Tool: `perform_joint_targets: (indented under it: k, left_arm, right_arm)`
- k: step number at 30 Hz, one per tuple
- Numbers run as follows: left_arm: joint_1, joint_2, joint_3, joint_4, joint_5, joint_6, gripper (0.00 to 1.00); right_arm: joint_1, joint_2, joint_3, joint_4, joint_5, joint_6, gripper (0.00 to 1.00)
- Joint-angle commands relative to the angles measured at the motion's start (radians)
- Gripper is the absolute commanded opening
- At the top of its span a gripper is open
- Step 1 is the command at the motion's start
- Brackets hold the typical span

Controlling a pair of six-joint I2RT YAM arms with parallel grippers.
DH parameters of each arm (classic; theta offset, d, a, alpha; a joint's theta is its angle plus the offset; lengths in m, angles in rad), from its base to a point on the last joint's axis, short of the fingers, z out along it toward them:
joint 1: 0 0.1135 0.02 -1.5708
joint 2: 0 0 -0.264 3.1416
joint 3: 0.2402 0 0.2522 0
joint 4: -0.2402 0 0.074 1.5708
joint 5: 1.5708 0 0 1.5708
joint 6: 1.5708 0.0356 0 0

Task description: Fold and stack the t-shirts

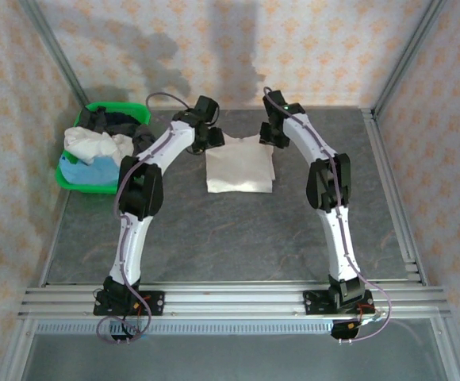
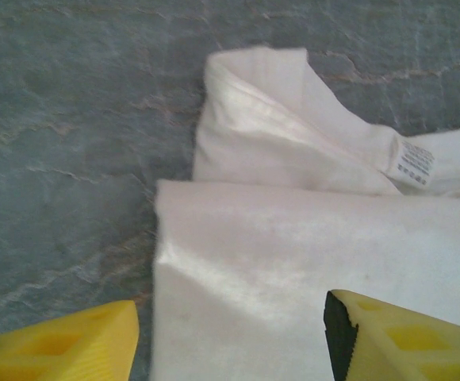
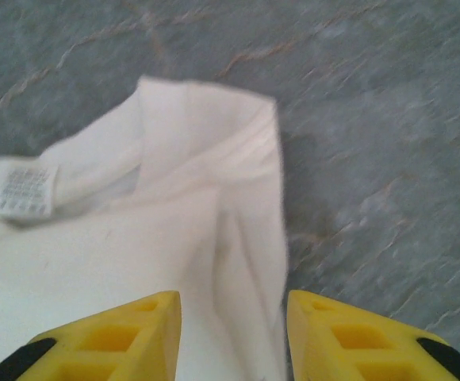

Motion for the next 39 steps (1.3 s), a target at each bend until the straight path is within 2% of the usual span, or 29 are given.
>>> perform_joint_targets:
  k: [1, 6, 8, 12, 15, 17, 22, 24, 27, 30, 34, 37, 39]
  left_arm:
    - [-0.008, 0.081, 0.071, -0.048, 0.012, 0.03, 0.56]
    - [-0.003, 0.217, 0.205, -0.099, 0.022, 0.022, 0.56]
    - [-0.004, 0.226, 0.207, -0.111, 0.029, 0.017, 0.55]
    - [-0.013, 0.128, 0.022, -0.037, 0.027, 0.012, 0.55]
    - [-0.031, 0.022, -0.166, 0.027, 0.02, 0.006, 0.55]
    - [-0.046, -0.052, -0.29, 0.057, 0.016, -0.012, 0.54]
    - [-0.101, -0.282, -0.639, 0.17, -0.02, -0.148, 0.5]
    - [-0.137, -0.372, -0.755, 0.182, -0.025, -0.242, 0.47]
    - [-0.204, -0.519, -0.884, 0.206, -0.022, -0.338, 0.48]
    - [-0.205, -0.649, -0.959, 0.212, -0.01, -0.391, 0.57]
    - [-0.158, -0.783, -0.98, 0.182, -0.037, -0.37, 0.59]
    - [-0.098, -0.815, -0.965, 0.152, -0.087, -0.315, 0.61]
    - [-0.052, -0.777, -0.939, 0.153, -0.097, -0.274, 0.61]
  right_arm:
    - [0.04, -0.042, -0.061, 0.113, -0.036, -0.005, 0.34]
    - [0.035, 0.04, -0.043, 0.088, -0.01, 0.004, 0.31]
    - [0.021, 0.061, -0.04, 0.082, -0.018, 0.003, 0.31]
    - [-0.013, 0.056, -0.007, 0.025, -0.006, -0.005, 0.32]
    - [-0.012, -0.039, -0.052, -0.007, 0.032, -0.009, 0.37]
    - [0.001, -0.158, -0.193, 0.031, 0.036, 0.001, 0.39]
    - [0.103, -0.49, -0.702, 0.247, 0.018, 0.1, 0.42]
    - [0.156, -0.556, -0.862, 0.326, -0.032, 0.157, 0.4]
    - [0.188, -0.574, -1.004, 0.383, -0.053, 0.204, 0.38]
    - [0.171, -0.513, -1.013, 0.355, 0.011, 0.187, 0.34]
    - [0.124, -0.425, -0.929, 0.32, 0.03, 0.114, 0.3]
    - [0.089, -0.385, -0.84, 0.259, 0.096, 0.059, 0.27]
    - [0.065, -0.367, -0.786, 0.218, 0.139, 0.028, 0.27]
